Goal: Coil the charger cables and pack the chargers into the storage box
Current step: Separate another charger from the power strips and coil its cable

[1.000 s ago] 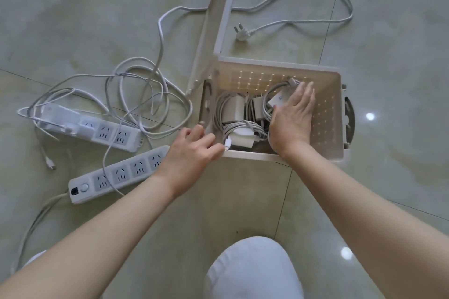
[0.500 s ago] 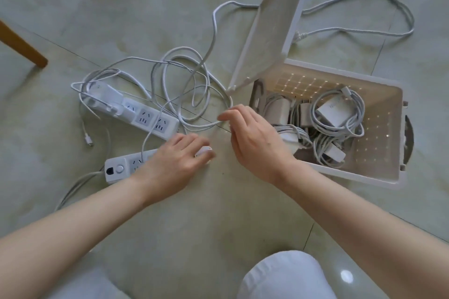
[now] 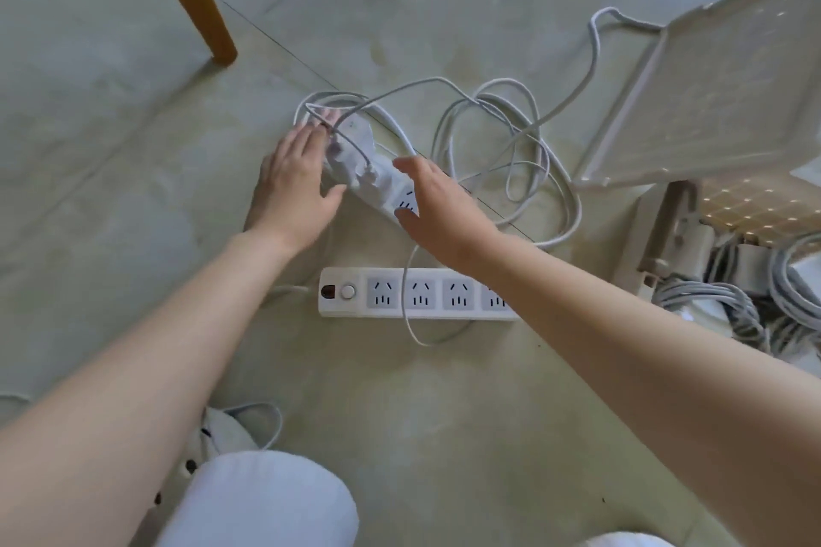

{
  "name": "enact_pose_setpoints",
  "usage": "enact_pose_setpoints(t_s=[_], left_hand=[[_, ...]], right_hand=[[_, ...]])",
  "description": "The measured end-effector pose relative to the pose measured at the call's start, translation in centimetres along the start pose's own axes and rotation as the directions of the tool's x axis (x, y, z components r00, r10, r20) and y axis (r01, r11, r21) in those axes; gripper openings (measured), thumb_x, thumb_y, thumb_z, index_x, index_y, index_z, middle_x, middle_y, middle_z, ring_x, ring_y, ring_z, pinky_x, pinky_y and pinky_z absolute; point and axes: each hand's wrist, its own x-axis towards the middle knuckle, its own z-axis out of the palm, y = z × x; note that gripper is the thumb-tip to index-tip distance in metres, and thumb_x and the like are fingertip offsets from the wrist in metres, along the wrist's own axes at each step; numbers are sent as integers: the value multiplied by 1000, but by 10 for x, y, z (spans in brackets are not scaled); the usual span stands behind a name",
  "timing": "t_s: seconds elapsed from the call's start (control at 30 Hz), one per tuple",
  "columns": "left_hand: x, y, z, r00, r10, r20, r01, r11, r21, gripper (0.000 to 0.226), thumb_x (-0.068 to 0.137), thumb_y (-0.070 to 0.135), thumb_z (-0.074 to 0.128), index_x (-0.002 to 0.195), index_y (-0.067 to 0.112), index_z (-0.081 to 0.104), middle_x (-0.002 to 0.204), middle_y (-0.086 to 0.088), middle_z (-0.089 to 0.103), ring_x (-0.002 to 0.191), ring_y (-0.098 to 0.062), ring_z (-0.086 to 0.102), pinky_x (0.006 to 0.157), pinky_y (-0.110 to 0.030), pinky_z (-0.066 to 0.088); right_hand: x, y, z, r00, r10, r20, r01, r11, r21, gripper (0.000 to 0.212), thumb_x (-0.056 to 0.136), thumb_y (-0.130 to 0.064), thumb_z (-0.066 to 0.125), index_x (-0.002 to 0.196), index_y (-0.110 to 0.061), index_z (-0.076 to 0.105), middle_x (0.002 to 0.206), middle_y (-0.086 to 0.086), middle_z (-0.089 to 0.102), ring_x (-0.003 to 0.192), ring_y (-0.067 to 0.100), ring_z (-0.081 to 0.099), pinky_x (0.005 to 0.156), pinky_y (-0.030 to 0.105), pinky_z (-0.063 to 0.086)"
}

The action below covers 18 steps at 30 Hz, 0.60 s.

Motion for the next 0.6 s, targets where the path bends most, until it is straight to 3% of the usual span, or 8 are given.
enact_pose_setpoints(t_s=[0.1, 0.2, 0.27, 0.4, 0.6], left_hand=[[12, -5, 1, 999, -18, 45, 26, 985, -172, 57, 85, 18, 67, 137, 13, 44, 125, -9, 57, 119, -27, 49, 98, -30, 35], [16, -8, 3, 998, -52, 18, 55, 972, -229, 47, 86, 18, 66, 131, 14, 53, 118, -6, 62, 111, -27, 55, 90, -27, 37], [18, -7, 2, 999, -51, -18, 46, 975, -217, 45, 85, 19, 67, 128, 14, 56, 118, -5, 64, 111, -28, 57, 90, -29, 38], [19, -5, 3, 997, -16, -78, 8, 996, -94, 51, 83, 24, 69, 132, 19, 54, 117, -4, 66, 108, -29, 57, 94, -29, 32], [16, -6, 7, 988, 1, -157, -9, 999, -49, 57, 80, 27, 71, 134, 25, 52, 110, -3, 69, 105, -25, 59, 102, -28, 23]], right_hand=[[21, -12, 18, 994, 76, -79, -66, 991, 118, 51, 88, -14, 59, 135, -5, 40, 135, 10, 49, 124, 22, 45, 97, 25, 33], [36, -21, 31, 977, 166, -138, -144, 977, 155, 43, 84, -23, 64, 122, -7, 52, 117, 10, 60, 108, 24, 53, 76, 25, 35], [42, -27, 35, 962, 189, -196, -176, 981, 81, 28, 84, -24, 63, 108, -9, 58, 104, 11, 64, 96, 28, 55, 66, 27, 29], [47, -32, 34, 953, 181, -245, -211, 972, -102, 21, 85, -25, 64, 98, -9, 61, 97, 13, 65, 93, 30, 56, 69, 30, 33], [51, -33, 28, 961, 199, -192, -224, 968, -116, 20, 83, -23, 67, 96, -9, 63, 95, 12, 64, 91, 29, 57, 70, 27, 34]])
